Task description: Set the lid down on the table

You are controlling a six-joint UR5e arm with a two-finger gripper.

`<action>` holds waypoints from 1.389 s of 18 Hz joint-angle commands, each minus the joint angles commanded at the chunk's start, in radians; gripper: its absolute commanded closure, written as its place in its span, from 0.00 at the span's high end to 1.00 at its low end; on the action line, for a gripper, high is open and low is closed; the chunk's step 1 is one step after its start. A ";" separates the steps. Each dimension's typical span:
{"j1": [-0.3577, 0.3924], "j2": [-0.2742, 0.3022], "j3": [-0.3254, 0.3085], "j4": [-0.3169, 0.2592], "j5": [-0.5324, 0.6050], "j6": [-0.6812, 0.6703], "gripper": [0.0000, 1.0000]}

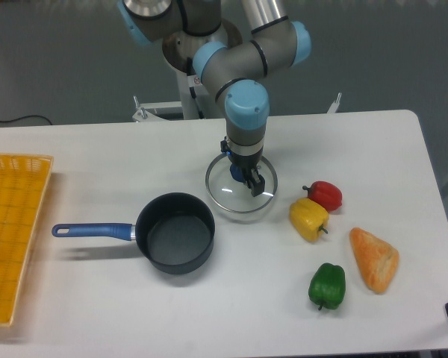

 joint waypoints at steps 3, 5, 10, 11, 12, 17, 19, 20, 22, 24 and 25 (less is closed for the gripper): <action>-0.009 -0.009 0.005 0.006 0.000 -0.008 0.52; -0.009 -0.014 0.006 0.008 0.000 -0.008 0.52; -0.014 -0.023 0.009 0.008 0.005 -0.008 0.52; -0.014 -0.023 0.009 0.008 0.005 -0.008 0.52; -0.014 -0.025 0.009 0.008 0.006 -0.008 0.52; -0.017 -0.032 0.009 0.008 0.009 -0.008 0.52; -0.017 -0.035 0.009 0.009 0.009 -0.008 0.52; -0.017 -0.038 0.008 0.018 0.009 -0.008 0.52; -0.018 -0.040 0.005 0.026 0.009 -0.008 0.52; -0.020 -0.040 0.005 0.026 0.009 -0.008 0.52; -0.020 -0.041 0.005 0.026 0.009 -0.008 0.52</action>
